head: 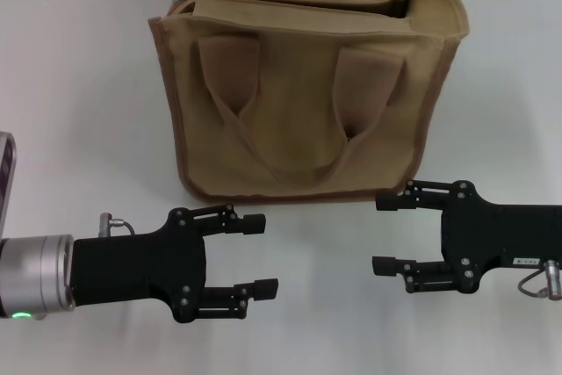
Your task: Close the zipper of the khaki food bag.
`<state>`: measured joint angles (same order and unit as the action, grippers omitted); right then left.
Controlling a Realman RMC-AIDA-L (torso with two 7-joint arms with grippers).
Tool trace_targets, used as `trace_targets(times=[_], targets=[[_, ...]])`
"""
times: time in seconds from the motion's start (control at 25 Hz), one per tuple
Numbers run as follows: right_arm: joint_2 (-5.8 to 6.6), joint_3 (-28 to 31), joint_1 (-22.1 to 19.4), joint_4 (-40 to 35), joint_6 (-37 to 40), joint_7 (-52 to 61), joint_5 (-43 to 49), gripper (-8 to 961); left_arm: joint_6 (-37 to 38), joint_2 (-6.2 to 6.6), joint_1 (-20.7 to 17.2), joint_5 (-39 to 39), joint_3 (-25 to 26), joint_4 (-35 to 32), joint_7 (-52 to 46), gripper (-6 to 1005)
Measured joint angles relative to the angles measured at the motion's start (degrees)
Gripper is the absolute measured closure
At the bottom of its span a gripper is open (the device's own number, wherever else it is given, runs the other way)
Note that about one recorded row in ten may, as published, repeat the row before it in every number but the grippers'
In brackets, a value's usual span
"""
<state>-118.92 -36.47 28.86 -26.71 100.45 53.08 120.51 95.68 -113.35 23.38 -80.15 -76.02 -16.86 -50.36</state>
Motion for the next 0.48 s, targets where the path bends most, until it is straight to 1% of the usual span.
trace_targets(times=[0.48], targets=[[0.00,0.00,0.66,0.00,-0.34,0.00,0.00,194,0.07,-0.04,0.00,0.10,0.25,-0.10,0.07,234]])
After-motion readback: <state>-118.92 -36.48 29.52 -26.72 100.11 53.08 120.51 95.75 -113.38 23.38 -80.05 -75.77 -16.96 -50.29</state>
